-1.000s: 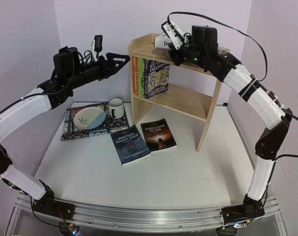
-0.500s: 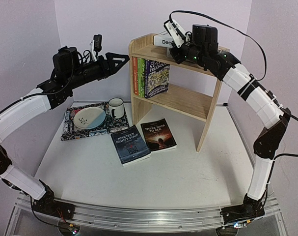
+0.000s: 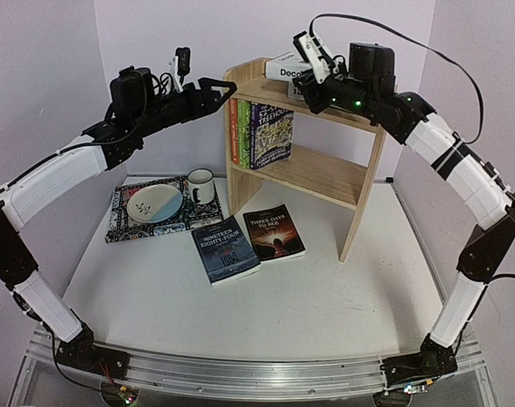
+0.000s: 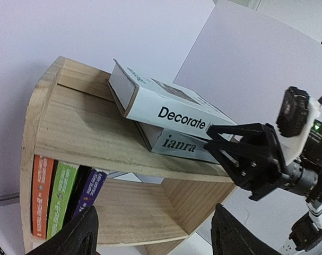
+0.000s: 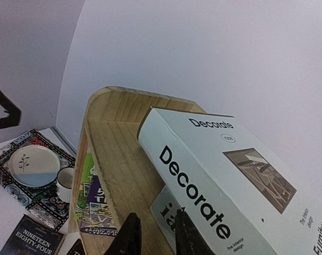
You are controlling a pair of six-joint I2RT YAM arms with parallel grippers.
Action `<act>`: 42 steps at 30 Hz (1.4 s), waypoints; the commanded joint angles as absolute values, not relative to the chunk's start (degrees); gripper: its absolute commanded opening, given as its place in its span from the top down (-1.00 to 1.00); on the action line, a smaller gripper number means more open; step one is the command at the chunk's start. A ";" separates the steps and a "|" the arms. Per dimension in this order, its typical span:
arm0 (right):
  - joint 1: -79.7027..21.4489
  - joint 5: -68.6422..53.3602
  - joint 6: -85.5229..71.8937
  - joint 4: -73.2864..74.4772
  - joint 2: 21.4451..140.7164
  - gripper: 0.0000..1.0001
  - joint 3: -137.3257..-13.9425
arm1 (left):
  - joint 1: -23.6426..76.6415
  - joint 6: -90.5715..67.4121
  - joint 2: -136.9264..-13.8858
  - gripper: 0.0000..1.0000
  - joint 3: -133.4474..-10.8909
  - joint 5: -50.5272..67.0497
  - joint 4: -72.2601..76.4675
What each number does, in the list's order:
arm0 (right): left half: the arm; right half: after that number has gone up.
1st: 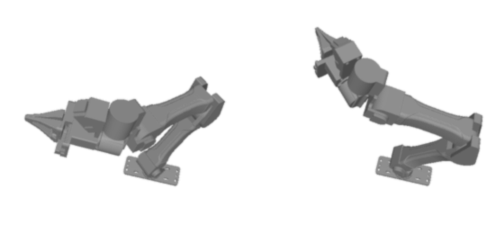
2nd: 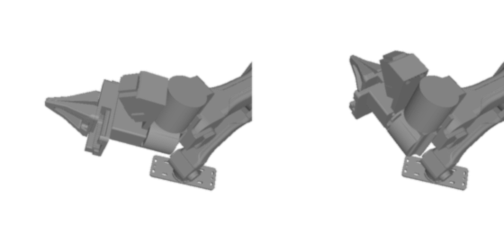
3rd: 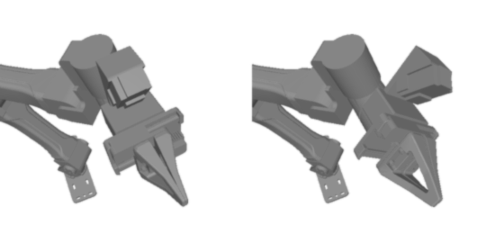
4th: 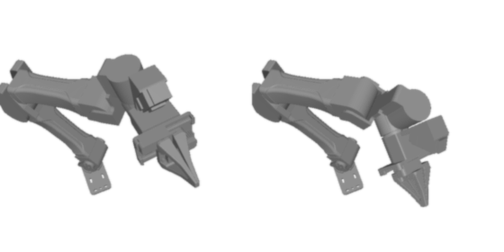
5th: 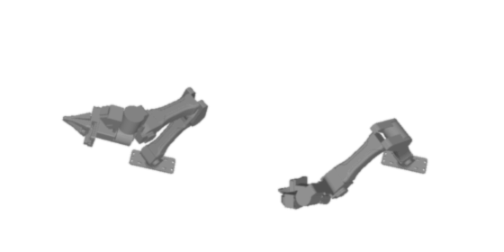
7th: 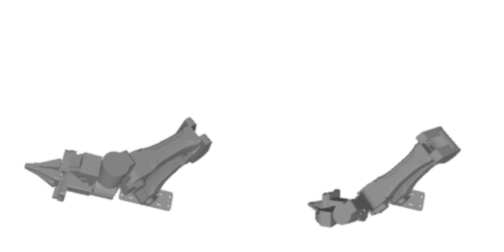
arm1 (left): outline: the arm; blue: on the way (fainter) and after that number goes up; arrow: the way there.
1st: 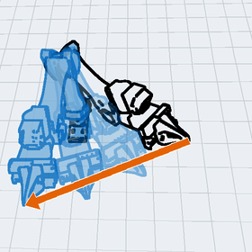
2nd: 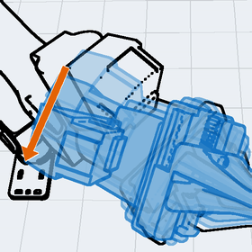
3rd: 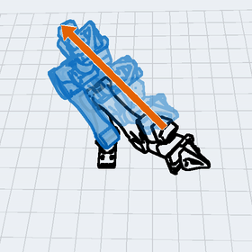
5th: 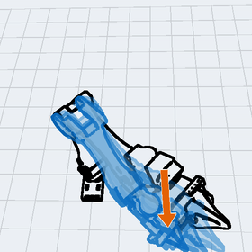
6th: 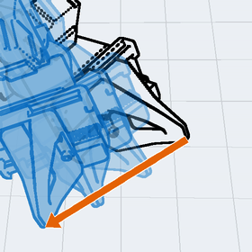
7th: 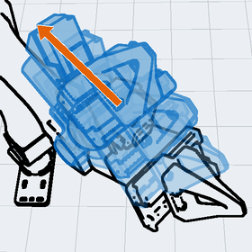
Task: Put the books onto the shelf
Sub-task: Adjust the book at the book pile on the shelf, then adjust the book in the book pile on the shelf.
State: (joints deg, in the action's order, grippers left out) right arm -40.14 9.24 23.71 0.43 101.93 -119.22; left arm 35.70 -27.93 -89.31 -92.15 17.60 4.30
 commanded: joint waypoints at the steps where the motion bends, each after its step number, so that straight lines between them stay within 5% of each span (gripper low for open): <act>1: -39.83 5.06 20.10 -2.82 93.89 0.46 -115.81 | 35.21 -23.25 -93.76 -0.49 -100.92 18.65 5.03; 3: -39.82 5.42 19.29 -2.68 91.76 0.37 -113.98 | 35.04 -21.93 -95.51 -0.49 -103.76 18.84 4.98; 7: -39.83 7.47 17.67 -2.56 87.46 -0.29 -109.94 | 34.40 -19.44 -99.74 -0.46 -109.12 19.17 4.98; 13: -39.83 10.26 16.89 -2.83 80.33 -0.73 -103.37 | 34.11 -13.74 -106.22 -0.35 -117.98 21.23 5.17; 42: -39.81 19.76 17.15 -5.19 65.01 -0.82 -89.09 | 34.11 -15.25 -124.03 0.11 -137.86 28.83 8.88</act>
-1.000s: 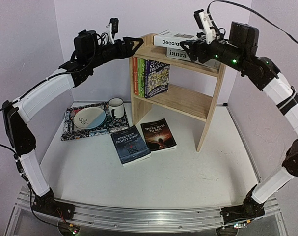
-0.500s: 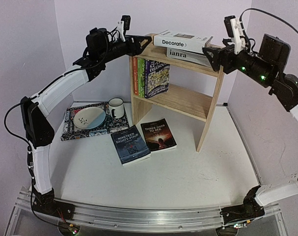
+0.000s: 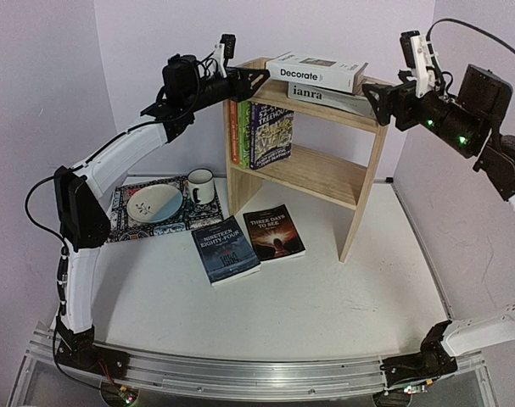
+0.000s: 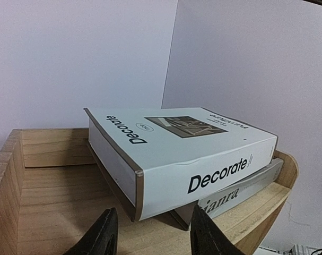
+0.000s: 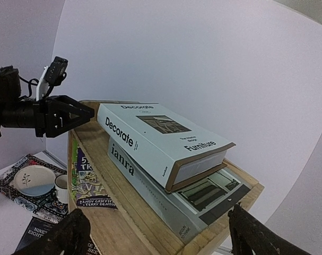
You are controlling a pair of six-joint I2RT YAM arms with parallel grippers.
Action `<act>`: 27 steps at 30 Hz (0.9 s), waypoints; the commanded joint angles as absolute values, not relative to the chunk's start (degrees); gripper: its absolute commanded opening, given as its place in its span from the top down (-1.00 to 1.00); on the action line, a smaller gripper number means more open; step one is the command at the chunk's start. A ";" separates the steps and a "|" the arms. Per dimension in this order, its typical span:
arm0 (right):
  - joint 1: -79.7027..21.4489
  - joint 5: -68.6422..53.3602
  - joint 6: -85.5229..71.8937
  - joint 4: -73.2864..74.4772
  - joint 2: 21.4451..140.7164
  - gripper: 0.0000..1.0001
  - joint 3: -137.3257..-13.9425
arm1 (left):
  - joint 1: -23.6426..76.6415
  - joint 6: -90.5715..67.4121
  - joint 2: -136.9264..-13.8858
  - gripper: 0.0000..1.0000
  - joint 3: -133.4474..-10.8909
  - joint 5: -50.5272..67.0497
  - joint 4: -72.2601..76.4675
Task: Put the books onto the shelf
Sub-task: Adjust the book in the book pile on the shelf.
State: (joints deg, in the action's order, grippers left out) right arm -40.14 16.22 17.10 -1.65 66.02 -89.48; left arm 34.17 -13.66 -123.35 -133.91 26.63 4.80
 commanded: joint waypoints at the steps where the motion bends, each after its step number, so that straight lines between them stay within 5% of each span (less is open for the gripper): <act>1: -39.81 19.91 17.21 -5.19 64.96 -0.82 -89.03 | 34.10 -15.47 -124.47 0.16 -138.33 29.23 8.99; 7: -39.81 20.61 17.46 -5.19 64.28 -0.82 -88.61 | 34.14 -17.60 -126.55 0.45 -140.62 30.31 9.44; 27: -39.82 25.36 17.82 -8.97 61.73 -0.82 -85.91 | 35.19 -23.58 -129.16 0.58 -142.29 36.49 12.83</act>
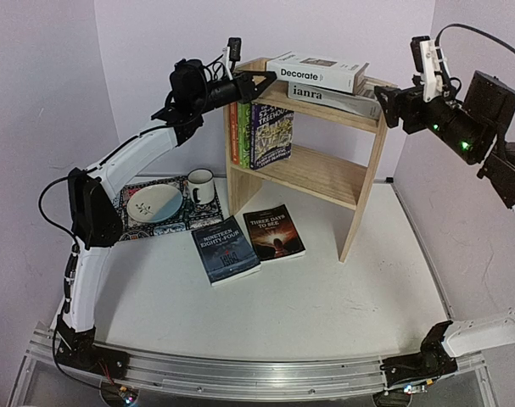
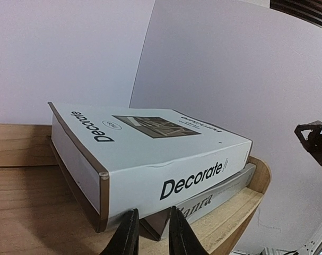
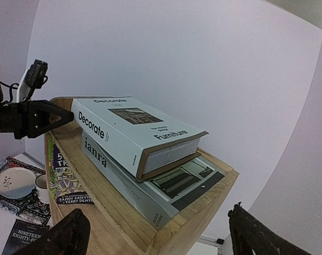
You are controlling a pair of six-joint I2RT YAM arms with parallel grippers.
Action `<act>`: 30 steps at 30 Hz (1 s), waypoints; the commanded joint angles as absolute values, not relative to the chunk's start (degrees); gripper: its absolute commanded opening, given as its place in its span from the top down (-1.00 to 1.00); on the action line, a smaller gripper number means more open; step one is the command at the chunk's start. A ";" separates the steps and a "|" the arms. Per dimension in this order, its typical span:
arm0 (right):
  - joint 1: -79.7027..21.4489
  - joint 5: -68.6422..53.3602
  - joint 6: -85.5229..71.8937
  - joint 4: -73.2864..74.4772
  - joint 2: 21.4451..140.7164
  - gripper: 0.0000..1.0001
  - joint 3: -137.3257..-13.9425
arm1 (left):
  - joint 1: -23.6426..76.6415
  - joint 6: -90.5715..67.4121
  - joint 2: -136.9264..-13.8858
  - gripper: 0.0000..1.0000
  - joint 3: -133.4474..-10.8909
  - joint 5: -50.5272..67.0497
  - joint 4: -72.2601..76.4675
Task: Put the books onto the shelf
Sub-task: Adjust the book in the book pile on the shelf.
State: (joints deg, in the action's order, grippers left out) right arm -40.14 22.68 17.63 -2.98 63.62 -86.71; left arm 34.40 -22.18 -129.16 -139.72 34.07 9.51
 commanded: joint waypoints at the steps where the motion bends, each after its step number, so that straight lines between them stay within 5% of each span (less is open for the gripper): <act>1: -39.81 25.57 17.85 -9.19 61.71 -0.82 -85.87 | 35.34 -23.73 -129.21 0.59 -142.26 36.71 12.99; 12: -39.81 25.67 18.11 -9.24 61.69 -0.82 -85.40 | 36.64 -23.69 -129.30 0.56 -141.60 35.05 14.41; 25: -39.83 25.59 18.33 -9.32 61.38 -0.82 -85.32 | 35.46 -15.70 -123.11 -0.36 -133.88 24.48 14.38; 30: -39.81 25.78 18.52 -9.32 61.09 -0.82 -85.14 | 35.44 -16.95 -122.93 -0.09 -133.78 28.40 14.41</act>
